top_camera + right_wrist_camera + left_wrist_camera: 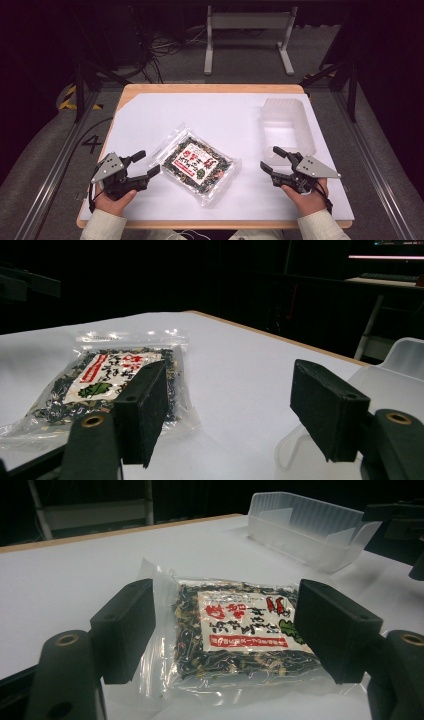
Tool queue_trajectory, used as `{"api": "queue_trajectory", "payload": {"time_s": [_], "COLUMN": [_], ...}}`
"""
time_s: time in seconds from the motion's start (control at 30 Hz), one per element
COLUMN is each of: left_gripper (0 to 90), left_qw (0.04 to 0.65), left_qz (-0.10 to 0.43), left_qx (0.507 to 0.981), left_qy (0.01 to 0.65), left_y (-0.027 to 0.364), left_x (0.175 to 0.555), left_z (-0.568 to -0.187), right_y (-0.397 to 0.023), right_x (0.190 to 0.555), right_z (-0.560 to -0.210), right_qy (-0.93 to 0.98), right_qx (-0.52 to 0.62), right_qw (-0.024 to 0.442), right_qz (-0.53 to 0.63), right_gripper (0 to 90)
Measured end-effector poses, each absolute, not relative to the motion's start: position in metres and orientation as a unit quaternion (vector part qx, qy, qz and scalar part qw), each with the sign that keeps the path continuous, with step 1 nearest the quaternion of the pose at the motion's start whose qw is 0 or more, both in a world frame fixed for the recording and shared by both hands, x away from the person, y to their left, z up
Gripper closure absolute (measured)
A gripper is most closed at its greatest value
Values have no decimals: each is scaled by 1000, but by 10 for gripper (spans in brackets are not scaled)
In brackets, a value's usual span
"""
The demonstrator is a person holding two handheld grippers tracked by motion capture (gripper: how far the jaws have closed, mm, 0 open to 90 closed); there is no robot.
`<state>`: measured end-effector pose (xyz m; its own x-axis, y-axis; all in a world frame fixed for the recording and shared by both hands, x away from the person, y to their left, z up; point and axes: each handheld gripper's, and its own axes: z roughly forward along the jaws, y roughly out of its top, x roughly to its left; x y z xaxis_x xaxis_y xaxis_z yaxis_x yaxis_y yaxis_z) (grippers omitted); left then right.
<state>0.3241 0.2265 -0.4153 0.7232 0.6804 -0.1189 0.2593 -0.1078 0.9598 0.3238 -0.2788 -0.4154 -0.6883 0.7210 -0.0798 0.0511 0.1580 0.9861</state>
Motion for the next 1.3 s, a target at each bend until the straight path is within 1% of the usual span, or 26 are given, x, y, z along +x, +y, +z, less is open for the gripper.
{"api": "queue_trajectory", "payload": {"time_s": [0.13, 0.23, 0.43, 0.7, 0.9, 1.0, 1.07, 1.3], "left_gripper": [253, 248, 243, 240, 209, 198, 168, 167], "left_qw": [595, 598, 599, 604, 603, 594, 590, 581], "left_qz": [171, 169, 163, 149, 155, 153, 153, 145], "left_qx": [724, 721, 714, 700, 693, 691, 691, 695], "left_qy": [304, 307, 323, 350, 363, 383, 389, 399], "left_y": [229, 232, 236, 244, 247, 246, 246, 243], "left_x": [325, 326, 332, 350, 360, 366, 369, 379], "left_z": [-417, -417, -418, -410, -403, -401, -402, -404], "right_y": [-279, -278, -279, -278, -277, -277, -278, -280], "right_x": [324, 324, 324, 326, 326, 325, 325, 323], "right_z": [-415, -415, -415, -417, -418, -418, -418, -419], "right_qy": [705, 706, 705, 708, 710, 711, 710, 711], "right_qx": [270, 269, 271, 275, 276, 279, 279, 285], "right_qw": [260, 260, 261, 262, 261, 261, 261, 261], "right_qz": [602, 602, 601, 596, 592, 591, 591, 588], "right_gripper": [311, 309, 296, 295, 294, 294, 294, 294]}}
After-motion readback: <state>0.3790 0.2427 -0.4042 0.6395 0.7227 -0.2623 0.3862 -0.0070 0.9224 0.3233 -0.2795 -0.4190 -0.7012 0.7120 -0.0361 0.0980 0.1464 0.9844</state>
